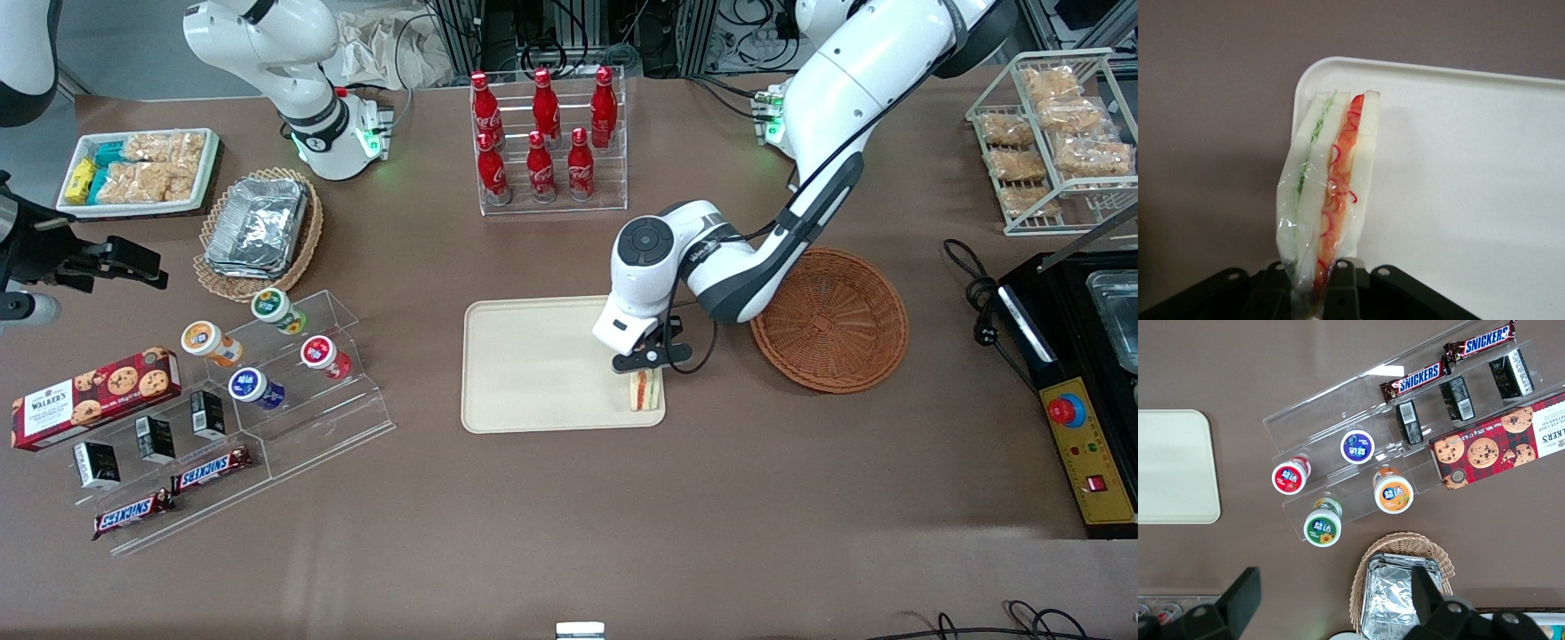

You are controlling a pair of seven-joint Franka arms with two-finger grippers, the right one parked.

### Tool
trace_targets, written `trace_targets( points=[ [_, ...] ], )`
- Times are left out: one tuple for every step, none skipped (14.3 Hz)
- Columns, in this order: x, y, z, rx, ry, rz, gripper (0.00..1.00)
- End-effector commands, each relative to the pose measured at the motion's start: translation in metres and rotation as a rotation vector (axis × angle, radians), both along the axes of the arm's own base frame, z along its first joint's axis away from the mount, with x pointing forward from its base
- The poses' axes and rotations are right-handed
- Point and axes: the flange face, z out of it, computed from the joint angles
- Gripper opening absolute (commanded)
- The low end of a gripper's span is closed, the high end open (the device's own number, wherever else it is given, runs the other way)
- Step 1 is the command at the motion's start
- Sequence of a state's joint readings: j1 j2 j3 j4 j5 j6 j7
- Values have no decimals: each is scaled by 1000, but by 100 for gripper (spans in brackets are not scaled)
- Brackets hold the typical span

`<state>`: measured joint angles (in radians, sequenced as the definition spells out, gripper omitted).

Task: Place sandwich from basket to tray
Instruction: 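Carry the sandwich over the cream tray and lower it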

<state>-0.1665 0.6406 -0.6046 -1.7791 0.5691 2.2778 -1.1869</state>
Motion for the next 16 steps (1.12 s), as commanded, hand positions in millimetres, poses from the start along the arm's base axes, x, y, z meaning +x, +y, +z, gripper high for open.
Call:
trace_targets(
  points=[
    [-4, -14, -4, -6, -18, -3, 25],
    [-7, -19, -5, -9, -19, -13, 85],
    [-9, -20, -8, -2, -24, -25, 99],
    [-9, -20, -9, 4, -29, -30, 100],
    [-9, -20, -8, 6, -30, -31, 100],
    [-8, -19, -7, 5, -31, -29, 100],
    [-7, -18, -5, 6, -35, -27, 100],
    [-6, -18, -1, 4, -41, -26, 100],
    [0, -18, 8, 4, -53, -18, 100],
    [5, -15, 24, 16, -67, -3, 100],
    [10, -10, 43, 47, -71, 9, 100],
    [17, -1, 60, 86, -66, 35, 100],
    [23, 5, 81, 86, -52, 78, 100],
    [29, 10, 110, 57, -51, 123, 100],
    [40, 27, 135, 23, -56, 182, 100],
    [47, 44, 159, -6, -63, 228, 100]
  ],
)
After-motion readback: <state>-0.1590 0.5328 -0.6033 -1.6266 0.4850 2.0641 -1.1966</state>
